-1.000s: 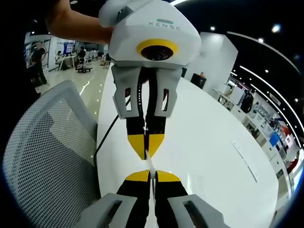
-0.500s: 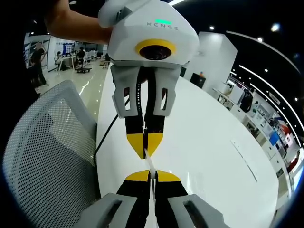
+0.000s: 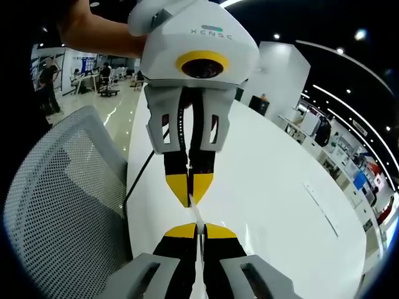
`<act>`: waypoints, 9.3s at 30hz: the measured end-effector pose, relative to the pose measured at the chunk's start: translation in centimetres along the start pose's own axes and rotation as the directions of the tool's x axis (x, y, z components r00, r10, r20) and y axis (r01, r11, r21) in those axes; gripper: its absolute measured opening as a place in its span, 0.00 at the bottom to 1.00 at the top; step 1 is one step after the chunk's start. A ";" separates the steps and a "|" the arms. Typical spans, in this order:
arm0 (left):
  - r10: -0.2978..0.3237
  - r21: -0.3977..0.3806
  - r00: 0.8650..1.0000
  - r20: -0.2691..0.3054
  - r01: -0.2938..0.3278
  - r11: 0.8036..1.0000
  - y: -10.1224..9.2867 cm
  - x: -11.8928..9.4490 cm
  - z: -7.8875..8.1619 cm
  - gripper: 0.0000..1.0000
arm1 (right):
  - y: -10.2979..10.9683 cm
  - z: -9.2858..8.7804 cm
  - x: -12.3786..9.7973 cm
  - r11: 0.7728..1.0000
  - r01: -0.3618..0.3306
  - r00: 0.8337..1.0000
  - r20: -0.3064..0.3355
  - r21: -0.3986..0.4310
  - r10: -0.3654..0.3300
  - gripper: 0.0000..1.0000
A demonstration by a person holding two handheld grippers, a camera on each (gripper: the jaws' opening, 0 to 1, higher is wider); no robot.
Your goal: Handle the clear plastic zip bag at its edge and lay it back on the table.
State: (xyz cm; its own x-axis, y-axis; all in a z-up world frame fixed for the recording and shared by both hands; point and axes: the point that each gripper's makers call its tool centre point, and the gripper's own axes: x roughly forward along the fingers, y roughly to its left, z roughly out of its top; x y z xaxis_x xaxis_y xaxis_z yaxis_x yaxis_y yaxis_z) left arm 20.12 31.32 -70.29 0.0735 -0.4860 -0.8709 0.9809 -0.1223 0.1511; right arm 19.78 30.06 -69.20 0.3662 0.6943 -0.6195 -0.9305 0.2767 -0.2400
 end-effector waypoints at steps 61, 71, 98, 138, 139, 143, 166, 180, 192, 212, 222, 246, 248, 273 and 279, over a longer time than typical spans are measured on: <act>-0.003 -0.017 1.000 -0.002 0.003 1.000 0.0 -0.1 -0.5 0.00 | -0.1 0.0 0.1 1.000 0.005 1.000 0.001 0.025 -0.005 0.00; -0.006 -0.017 1.000 -0.006 0.006 1.000 -0.1 -0.1 -0.6 0.00 | -0.1 0.0 0.1 1.000 0.005 1.000 -0.001 0.025 -0.005 0.00; 0.007 -0.022 1.000 -0.016 -0.007 1.000 0.1 -0.4 -1.0 0.00 | -0.6 -0.3 0.2 0.999 0.018 1.000 0.004 0.032 -0.018 0.00; 0.011 -0.031 1.000 -0.014 -0.011 0.999 0.1 -0.5 -0.7 0.00 | -0.8 -0.2 -0.2 0.999 0.024 1.000 0.009 0.037 -0.025 0.00; 0.008 -0.030 1.000 -0.016 -0.009 1.000 0.1 -0.5 -0.7 0.00 | -0.8 -0.2 -0.2 0.999 0.023 1.000 0.009 0.036 -0.024 0.00; 0.009 -0.031 1.000 -0.015 -0.009 0.999 0.1 -0.6 -0.7 0.00 | -0.8 -0.2 -0.2 0.999 0.022 1.000 0.010 0.037 -0.023 0.00; 0.017 -0.039 1.000 -0.022 -0.018 0.999 0.3 -0.7 -0.8 0.00 | -1.1 -0.3 -0.3 0.998 0.029 0.999 0.021 0.054 -0.030 0.00; 0.027 -0.045 0.999 -0.017 -0.028 0.999 0.5 -0.7 -0.7 0.00 | -1.3 -0.4 -0.4 0.998 0.036 0.999 0.023 0.060 -0.038 0.00; 0.026 -0.051 0.999 -0.020 -0.027 0.998 0.5 -0.7 -0.9 0.00 | -1.4 -0.5 -0.3 0.997 0.035 0.999 0.027 0.070 -0.037 0.00; 0.031 -0.057 0.999 -0.019 -0.032 0.998 0.5 -0.8 -0.9 0.00 | -1.3 -0.4 -0.4 0.996 0.036 0.999 0.025 0.076 -0.038 0.00; 0.029 -0.057 0.999 -0.019 -0.030 0.998 0.5 -0.8 -0.9 0.00 | -1.6 -0.7 -0.4 0.996 0.038 0.999 0.019 0.078 -0.039 0.00; 0.031 -0.061 0.999 -0.016 -0.032 0.998 0.6 -0.8 -1.1 0.00 | -1.7 -1.0 -0.5 0.994 0.051 0.998 0.017 0.097 -0.053 0.00; 0.031 -0.062 0.999 -0.015 -0.032 0.998 0.5 -0.8 -1.1 0.00 | -1.7 -1.0 -0.6 0.994 0.052 0.998 0.018 0.099 -0.054 0.00; 0.034 -0.060 0.999 -0.009 -0.035 0.998 0.3 -1.0 -0.9 0.00 | -1.6 -1.1 -0.9 0.992 0.065 0.998 0.014 0.108 -0.067 0.00; 0.035 -0.061 0.999 -0.007 -0.035 0.998 0.3 -1.0 -0.9 0.00 | -1.7 -1.2 -0.9 0.992 0.068 0.998 0.012 0.109 -0.070 0.00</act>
State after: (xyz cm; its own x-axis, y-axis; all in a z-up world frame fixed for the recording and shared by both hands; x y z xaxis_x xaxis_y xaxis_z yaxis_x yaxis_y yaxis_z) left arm 20.51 32.51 -69.77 0.1087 -0.4842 -0.8682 0.9869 -0.0521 0.1526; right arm 21.05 28.13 -69.14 0.4301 0.6810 -0.5927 -0.8974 0.3941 -0.1984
